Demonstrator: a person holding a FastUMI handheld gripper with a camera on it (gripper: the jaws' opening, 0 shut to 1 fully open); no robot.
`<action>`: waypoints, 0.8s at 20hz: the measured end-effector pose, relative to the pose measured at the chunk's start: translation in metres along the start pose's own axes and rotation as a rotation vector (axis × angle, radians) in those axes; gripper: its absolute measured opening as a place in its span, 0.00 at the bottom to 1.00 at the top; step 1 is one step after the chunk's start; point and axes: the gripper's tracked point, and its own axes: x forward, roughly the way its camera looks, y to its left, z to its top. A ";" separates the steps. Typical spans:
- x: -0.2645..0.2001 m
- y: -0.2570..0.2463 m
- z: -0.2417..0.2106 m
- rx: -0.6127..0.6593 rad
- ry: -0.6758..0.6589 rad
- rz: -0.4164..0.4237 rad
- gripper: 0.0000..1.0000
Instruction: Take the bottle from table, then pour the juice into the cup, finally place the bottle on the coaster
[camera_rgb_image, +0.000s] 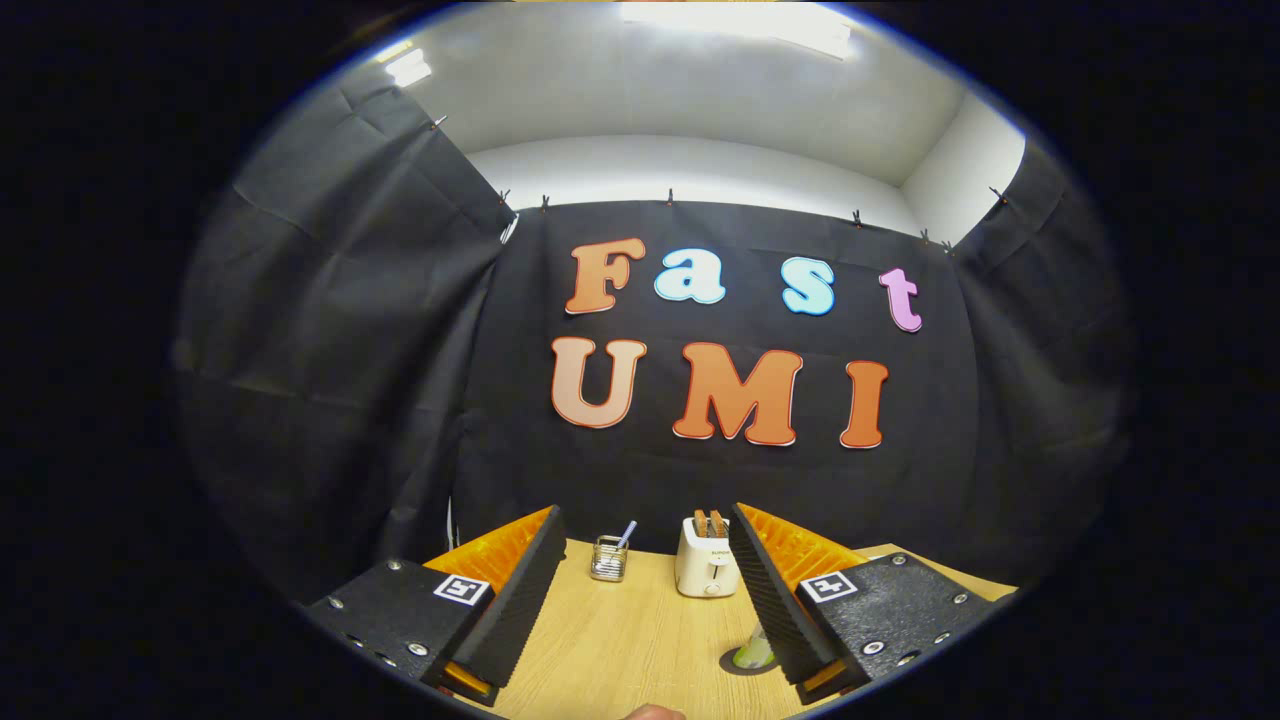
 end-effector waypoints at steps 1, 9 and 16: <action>-0.001 0.001 0.004 0.019 -0.014 0.009 0.98; -0.006 -0.017 0.011 0.033 -0.040 -0.010 0.98; -0.011 -0.023 0.018 0.060 -0.065 -0.001 0.98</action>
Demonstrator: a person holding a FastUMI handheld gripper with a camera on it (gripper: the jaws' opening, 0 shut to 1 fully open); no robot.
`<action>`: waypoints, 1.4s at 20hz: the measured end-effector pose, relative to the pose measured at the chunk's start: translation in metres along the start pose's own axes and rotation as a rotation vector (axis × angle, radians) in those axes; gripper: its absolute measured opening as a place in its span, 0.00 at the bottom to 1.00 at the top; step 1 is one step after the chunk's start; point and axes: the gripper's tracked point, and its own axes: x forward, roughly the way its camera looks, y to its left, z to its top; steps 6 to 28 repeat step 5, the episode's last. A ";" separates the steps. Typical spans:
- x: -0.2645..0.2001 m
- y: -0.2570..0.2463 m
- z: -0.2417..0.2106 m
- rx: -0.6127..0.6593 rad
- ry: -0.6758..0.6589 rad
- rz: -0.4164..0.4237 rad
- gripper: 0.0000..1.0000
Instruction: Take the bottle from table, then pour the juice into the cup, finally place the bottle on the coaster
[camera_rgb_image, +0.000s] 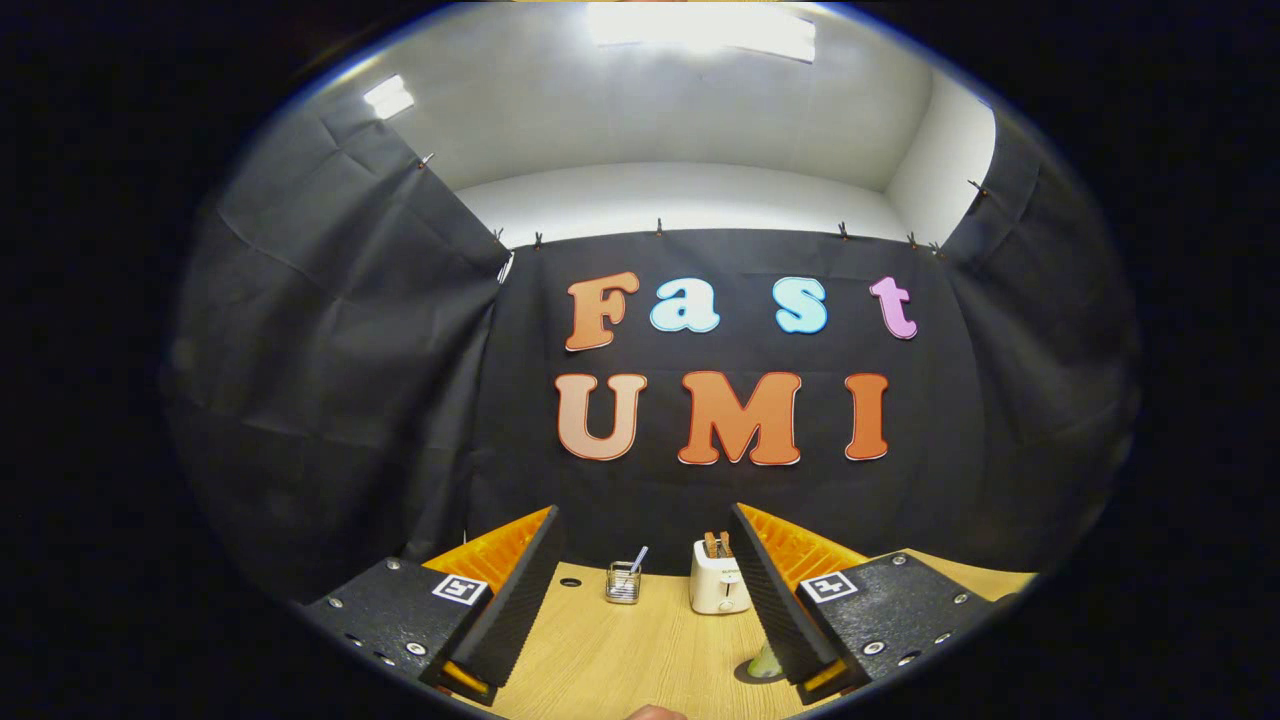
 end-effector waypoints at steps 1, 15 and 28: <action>-0.001 0.001 0.001 0.004 0.002 0.003 0.98; -0.004 -0.005 0.000 0.008 0.008 -0.014 0.98; -0.004 -0.005 0.000 0.008 0.008 -0.014 0.98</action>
